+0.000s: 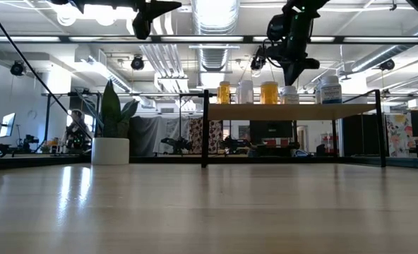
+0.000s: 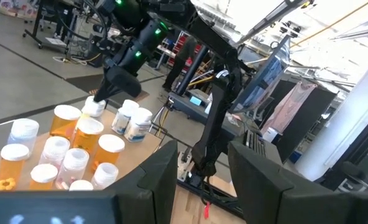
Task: Pick and place medicine bottles onto shelf by color
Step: Adjust the pill bottles on the shelf
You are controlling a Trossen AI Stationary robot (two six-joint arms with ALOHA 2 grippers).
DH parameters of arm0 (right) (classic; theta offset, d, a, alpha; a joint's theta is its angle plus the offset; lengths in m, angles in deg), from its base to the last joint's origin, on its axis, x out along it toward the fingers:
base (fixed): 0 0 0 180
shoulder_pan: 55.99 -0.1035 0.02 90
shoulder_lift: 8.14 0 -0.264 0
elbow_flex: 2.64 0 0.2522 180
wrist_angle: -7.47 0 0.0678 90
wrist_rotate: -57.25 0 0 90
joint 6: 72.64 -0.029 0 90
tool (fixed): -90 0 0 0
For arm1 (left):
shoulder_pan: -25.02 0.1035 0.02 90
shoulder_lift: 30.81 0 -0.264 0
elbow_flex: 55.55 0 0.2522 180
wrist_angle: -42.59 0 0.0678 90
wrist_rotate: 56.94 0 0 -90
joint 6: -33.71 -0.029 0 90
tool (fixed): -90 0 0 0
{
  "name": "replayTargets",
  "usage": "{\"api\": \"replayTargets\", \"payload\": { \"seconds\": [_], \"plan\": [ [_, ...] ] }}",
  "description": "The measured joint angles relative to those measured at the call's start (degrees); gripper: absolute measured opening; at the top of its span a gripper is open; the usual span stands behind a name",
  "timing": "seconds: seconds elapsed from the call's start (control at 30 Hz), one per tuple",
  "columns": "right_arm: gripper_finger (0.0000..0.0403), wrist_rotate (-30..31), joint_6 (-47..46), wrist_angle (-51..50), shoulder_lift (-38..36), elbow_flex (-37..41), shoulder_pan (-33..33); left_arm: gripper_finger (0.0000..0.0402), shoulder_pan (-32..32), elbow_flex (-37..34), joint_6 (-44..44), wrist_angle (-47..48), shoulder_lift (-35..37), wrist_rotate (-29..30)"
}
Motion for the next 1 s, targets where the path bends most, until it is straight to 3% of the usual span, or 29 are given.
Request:
{"api": "replayTargets", "payload": {
  "seconds": [0.33,0.5,0.7,1.0],
  "plan": [
    [0.0009,1.5,-0.6,0.0,0.1,-0.1,0.3,0.0127,0.0,-0.1,0.0,0.0,0.0,0.0],
    [0.0009,1.6,-1.4,-1.1,-0.6,-4.0,0.3,0.0127,0.0,0.1,0.0,-0.1,0.0,0.0],
    [0.0009,1.6,-3.5,-10.3,-4.0,-8.6,0.3,0.0127,0.0,0.1,0.1,0.0,0.0,0.0],
    [0.0009,5.9,-6.8,-10.5,-8.7,0.9,2.0,0.0127,0.0,0.1,0.1,-0.1,-0.1,0.0]
  ]
}}
